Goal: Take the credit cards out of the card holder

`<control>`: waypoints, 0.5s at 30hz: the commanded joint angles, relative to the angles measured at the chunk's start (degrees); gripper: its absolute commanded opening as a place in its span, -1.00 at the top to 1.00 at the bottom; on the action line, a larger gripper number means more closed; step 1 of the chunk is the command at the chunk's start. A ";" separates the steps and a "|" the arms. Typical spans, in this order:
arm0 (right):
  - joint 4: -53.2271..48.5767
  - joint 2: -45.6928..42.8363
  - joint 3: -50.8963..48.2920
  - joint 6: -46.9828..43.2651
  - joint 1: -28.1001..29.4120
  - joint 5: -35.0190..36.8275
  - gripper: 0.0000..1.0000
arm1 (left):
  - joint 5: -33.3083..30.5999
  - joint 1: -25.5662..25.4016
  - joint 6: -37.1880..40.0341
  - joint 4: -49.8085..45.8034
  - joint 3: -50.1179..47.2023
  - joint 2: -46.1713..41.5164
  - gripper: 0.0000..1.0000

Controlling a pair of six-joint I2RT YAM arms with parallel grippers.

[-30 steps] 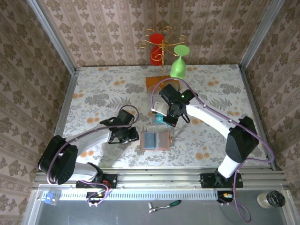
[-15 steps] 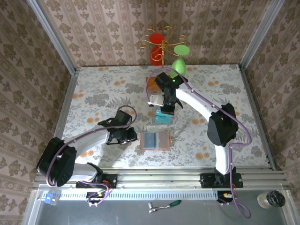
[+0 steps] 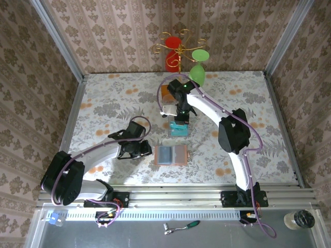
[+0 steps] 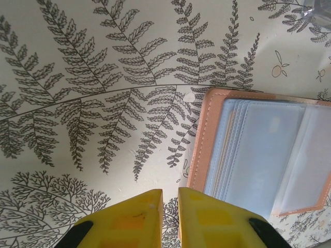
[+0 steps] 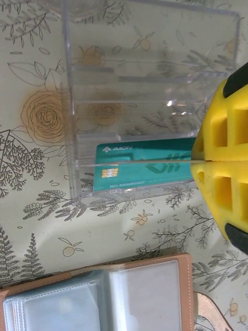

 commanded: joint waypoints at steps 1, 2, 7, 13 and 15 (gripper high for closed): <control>-3.14 2.02 1.87 -1.48 -0.39 -1.23 1.00 | 1.31 0.52 0.30 0.91 -0.52 0.90 0.68; -3.18 2.35 1.82 -1.55 -0.47 -1.44 1.00 | 1.56 0.52 0.32 1.02 -0.52 1.01 0.68; -3.66 3.35 1.70 -1.46 -0.74 -1.31 1.00 | 2.02 0.52 0.13 1.55 -0.73 1.35 0.68; -3.57 1.47 1.58 -0.65 -0.74 0.68 0.64 | 2.71 0.42 -0.15 2.86 -1.13 1.49 0.67; -3.53 0.33 1.46 -0.28 -0.74 1.22 0.60 | 2.98 0.35 -0.09 3.16 -1.13 1.75 0.67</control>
